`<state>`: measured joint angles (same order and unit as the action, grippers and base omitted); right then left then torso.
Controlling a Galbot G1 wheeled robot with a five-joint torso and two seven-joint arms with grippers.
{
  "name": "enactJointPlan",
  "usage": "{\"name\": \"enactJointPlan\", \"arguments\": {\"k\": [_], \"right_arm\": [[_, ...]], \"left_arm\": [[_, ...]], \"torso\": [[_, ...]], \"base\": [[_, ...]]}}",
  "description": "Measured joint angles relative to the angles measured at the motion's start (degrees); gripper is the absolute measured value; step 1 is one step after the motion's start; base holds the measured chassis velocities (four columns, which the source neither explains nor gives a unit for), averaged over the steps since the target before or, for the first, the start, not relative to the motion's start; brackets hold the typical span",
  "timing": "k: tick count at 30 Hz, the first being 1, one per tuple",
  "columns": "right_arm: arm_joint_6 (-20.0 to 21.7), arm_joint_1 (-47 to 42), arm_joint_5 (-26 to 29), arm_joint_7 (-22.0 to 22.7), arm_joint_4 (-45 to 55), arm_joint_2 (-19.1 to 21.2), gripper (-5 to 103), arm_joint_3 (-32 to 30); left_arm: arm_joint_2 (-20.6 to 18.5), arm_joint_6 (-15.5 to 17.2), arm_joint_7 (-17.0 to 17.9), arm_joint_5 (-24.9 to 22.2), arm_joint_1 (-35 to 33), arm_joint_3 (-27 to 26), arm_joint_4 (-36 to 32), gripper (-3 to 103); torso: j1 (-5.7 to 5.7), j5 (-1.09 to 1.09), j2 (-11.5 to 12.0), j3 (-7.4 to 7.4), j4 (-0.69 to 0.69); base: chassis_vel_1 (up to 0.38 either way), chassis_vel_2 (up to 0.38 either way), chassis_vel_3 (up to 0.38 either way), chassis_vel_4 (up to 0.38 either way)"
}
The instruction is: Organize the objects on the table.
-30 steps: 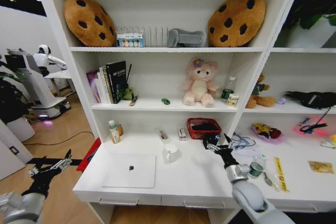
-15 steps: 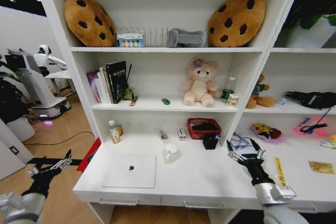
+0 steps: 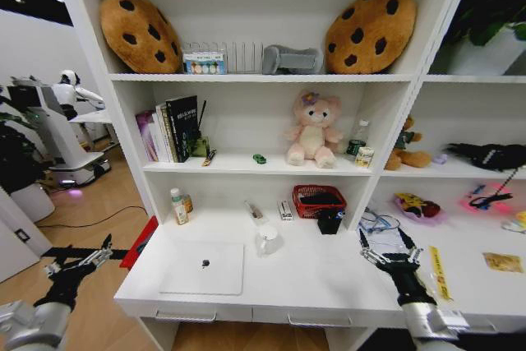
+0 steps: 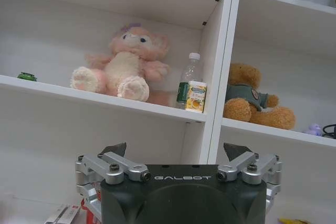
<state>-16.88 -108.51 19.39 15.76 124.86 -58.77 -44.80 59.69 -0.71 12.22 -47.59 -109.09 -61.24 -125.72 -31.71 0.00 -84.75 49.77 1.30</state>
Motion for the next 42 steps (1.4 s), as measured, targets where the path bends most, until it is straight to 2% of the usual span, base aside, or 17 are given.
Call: {"name": "enactJointPlan", "arguments": {"k": [12,29,34,37,42], "right_arm": [[-1.0,-0.2,-1.1,0.2,-1.1,-1.1,100,1.8],[-0.6,0.2,0.2,0.6,0.5,-1.2,100,2.4],[-3.1,0.2,-0.5,0.5,0.1,-1.6,100,3.8],[-4.8,-0.2,0.4,-1.0,0.7,-2.4,100,5.9],[-4.0,-1.7,0.3,-4.2,3.5,-3.4,100,11.0]], "left_arm": [[0.0,0.0,0.0,0.0,0.0,0.0,0.0,100],[0.0,0.0,0.0,0.0,0.0,0.0,0.0,100],[0.0,0.0,0.0,0.0,0.0,0.0,0.0,100],[0.0,0.0,0.0,0.0,0.0,0.0,0.0,100],[0.0,0.0,0.0,0.0,0.0,0.0,0.0,100]], "torso": [[0.01,0.0,0.0,0.0,-0.01],[0.0,-0.02,0.0,0.0,0.0],[0.0,0.01,0.0,0.0,0.01],[0.0,0.03,0.0,0.01,0.01],[0.01,-0.03,0.0,0.0,0.0]], "base": [[-0.134,-0.145,0.136,0.124],[-0.218,-0.231,0.222,0.23],[-0.214,-0.237,0.231,0.232],[-0.122,-0.147,0.179,0.151],[-0.013,-0.031,0.014,0.01]]}}
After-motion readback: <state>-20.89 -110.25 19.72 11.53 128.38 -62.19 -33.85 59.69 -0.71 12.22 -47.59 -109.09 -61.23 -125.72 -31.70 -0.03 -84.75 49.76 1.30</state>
